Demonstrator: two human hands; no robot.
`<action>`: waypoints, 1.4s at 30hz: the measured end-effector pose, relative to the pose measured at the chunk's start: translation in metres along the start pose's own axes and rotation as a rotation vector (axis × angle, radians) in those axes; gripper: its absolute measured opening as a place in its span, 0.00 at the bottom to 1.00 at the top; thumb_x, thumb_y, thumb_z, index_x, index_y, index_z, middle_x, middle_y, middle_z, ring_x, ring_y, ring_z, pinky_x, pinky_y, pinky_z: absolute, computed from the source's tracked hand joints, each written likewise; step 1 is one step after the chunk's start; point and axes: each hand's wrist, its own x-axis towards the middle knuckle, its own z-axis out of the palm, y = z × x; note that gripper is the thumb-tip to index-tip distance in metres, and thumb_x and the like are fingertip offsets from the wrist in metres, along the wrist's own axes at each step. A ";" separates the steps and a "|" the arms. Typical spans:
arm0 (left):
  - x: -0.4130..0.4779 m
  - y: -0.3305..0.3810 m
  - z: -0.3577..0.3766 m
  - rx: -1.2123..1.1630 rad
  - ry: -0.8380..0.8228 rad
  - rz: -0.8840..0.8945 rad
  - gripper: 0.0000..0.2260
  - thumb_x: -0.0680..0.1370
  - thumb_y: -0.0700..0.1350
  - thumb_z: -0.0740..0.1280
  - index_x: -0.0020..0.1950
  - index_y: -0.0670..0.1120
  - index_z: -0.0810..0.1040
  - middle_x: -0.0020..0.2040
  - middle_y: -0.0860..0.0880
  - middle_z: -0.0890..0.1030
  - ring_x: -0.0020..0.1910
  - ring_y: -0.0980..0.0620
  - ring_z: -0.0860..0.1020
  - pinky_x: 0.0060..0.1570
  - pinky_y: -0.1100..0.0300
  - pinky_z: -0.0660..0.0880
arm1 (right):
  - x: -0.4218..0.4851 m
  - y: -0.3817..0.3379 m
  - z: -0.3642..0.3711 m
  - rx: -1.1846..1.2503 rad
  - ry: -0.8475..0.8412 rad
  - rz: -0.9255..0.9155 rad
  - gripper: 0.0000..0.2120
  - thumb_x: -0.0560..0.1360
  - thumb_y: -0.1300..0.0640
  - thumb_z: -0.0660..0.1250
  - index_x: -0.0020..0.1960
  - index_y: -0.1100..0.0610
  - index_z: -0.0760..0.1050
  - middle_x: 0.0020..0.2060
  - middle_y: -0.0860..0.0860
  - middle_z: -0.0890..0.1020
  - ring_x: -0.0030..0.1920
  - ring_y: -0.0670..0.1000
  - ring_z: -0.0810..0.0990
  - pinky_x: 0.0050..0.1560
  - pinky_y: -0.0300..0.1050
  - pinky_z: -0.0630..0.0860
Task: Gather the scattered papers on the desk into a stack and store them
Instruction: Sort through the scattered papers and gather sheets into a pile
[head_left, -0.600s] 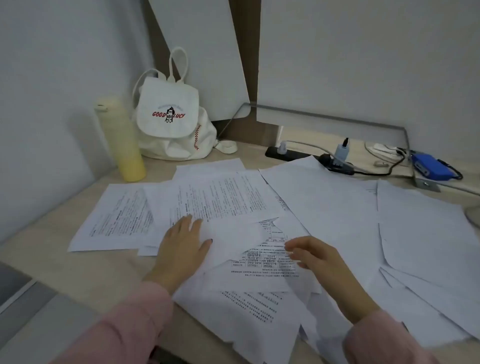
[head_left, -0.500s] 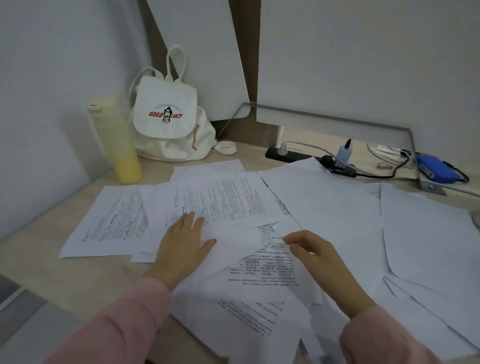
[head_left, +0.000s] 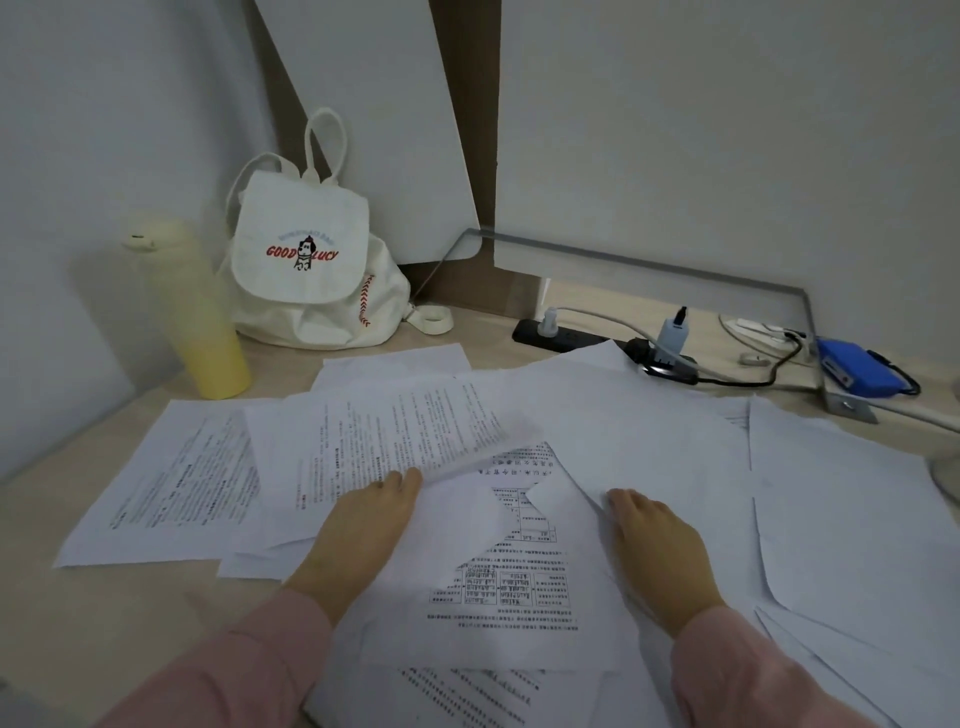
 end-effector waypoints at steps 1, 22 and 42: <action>-0.002 -0.001 -0.002 -0.028 0.056 0.001 0.24 0.42 0.34 0.81 0.35 0.41 0.80 0.24 0.47 0.76 0.16 0.54 0.71 0.15 0.69 0.62 | 0.002 0.003 -0.002 0.011 0.001 0.023 0.12 0.77 0.61 0.56 0.60 0.54 0.69 0.54 0.50 0.79 0.52 0.51 0.78 0.44 0.41 0.72; -0.099 0.027 -0.027 -1.431 0.420 -0.647 0.13 0.79 0.34 0.60 0.39 0.50 0.75 0.61 0.52 0.73 0.62 0.60 0.71 0.60 0.64 0.72 | -0.047 -0.028 -0.123 1.774 0.092 0.039 0.12 0.79 0.60 0.58 0.56 0.50 0.77 0.48 0.43 0.85 0.46 0.43 0.84 0.42 0.41 0.82; -0.088 0.011 0.011 -1.609 0.111 -0.881 0.23 0.77 0.40 0.63 0.71 0.47 0.63 0.68 0.50 0.70 0.66 0.51 0.70 0.68 0.51 0.68 | -0.057 -0.037 -0.002 1.466 -0.096 0.585 0.08 0.73 0.65 0.61 0.47 0.59 0.79 0.37 0.60 0.83 0.37 0.59 0.80 0.40 0.52 0.78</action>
